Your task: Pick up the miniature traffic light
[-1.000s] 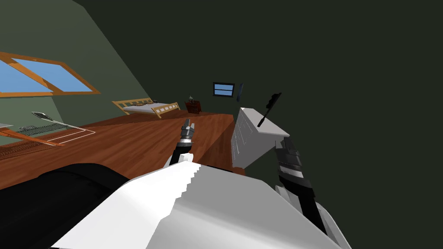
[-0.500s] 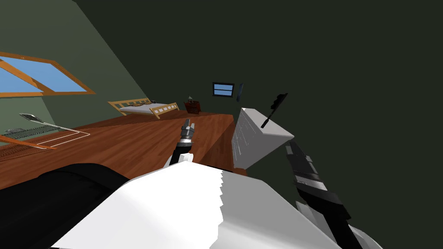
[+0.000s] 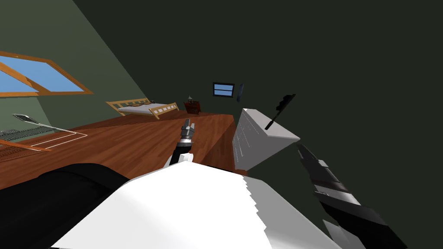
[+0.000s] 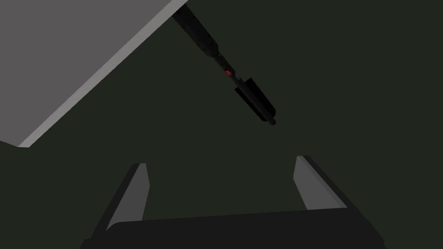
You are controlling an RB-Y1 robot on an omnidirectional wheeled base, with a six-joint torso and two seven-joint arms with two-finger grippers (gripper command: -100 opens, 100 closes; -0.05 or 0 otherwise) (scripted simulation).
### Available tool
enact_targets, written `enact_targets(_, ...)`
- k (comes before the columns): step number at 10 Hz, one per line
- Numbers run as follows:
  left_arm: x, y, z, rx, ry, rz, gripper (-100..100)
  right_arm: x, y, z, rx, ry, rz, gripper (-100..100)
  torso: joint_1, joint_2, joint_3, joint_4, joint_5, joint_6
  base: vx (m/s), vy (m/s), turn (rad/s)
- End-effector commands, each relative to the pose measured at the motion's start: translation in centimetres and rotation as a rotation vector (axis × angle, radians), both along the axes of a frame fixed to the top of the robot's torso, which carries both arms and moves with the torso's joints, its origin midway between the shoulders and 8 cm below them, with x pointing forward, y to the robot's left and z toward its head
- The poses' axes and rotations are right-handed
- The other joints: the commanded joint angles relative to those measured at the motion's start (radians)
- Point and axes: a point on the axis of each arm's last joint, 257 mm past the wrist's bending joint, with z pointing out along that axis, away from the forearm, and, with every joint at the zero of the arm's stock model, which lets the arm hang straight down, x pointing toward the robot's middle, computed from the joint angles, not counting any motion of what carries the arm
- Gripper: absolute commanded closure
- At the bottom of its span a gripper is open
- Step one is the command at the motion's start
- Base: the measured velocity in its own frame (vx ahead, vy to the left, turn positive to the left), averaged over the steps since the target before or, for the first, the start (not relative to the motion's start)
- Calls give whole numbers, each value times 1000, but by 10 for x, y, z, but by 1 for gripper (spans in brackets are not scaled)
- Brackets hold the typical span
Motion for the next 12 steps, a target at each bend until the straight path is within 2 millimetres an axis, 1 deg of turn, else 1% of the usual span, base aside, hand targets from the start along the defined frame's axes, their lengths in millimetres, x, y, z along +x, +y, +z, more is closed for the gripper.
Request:
enact_targets(1,0,0,0,0,0,0,0,-3,-9,7,-61,21,-12,-100,0,0,0,0,0,0,52,44,-5)
enact_targets(3,0,0,0,0,0,0,0,-7,-16,17,-137,44,-17,-100,-2,-1,0,0,0,0,70,29,5)
enact_targets(6,0,0,0,0,0,0,0,-7,-20,35,-258,74,-2,-100,-3,-2,-1,-1,-1,0,81,15,6)
enact_targets(10,0,0,0,0,0,0,0,-3,-15,59,-411,109,40,-100,-4,-4,-3,-1,-1,0,103,-1,5)
enact_targets(12,0,0,0,0,0,0,0,1,-8,71,-486,123,71,-100,-5,-5,-3,-1,-1,0,115,-6,1)
